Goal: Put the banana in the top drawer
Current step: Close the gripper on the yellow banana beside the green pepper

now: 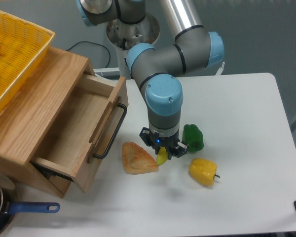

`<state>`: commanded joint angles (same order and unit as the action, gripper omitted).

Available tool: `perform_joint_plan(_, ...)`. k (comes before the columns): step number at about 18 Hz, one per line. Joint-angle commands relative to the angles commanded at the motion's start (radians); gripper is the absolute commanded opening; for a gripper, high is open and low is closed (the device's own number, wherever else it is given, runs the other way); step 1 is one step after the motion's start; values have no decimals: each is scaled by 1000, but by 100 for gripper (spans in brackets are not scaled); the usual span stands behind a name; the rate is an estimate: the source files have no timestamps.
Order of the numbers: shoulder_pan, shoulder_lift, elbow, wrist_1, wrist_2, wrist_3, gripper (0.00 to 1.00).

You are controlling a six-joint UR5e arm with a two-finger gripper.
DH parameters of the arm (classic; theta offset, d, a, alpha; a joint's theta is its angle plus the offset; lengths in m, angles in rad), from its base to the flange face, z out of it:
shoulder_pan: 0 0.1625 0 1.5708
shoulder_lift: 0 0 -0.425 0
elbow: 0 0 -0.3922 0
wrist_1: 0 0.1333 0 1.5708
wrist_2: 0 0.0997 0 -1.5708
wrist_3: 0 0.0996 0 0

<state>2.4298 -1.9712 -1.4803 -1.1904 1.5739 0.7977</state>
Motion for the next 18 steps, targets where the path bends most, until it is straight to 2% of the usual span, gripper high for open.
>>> perform_joint_plan(11, 5, 17, 12, -3, -2, 0, 11)
perform_joint_plan(18, 5, 31, 12, -35, -5, 0, 11)
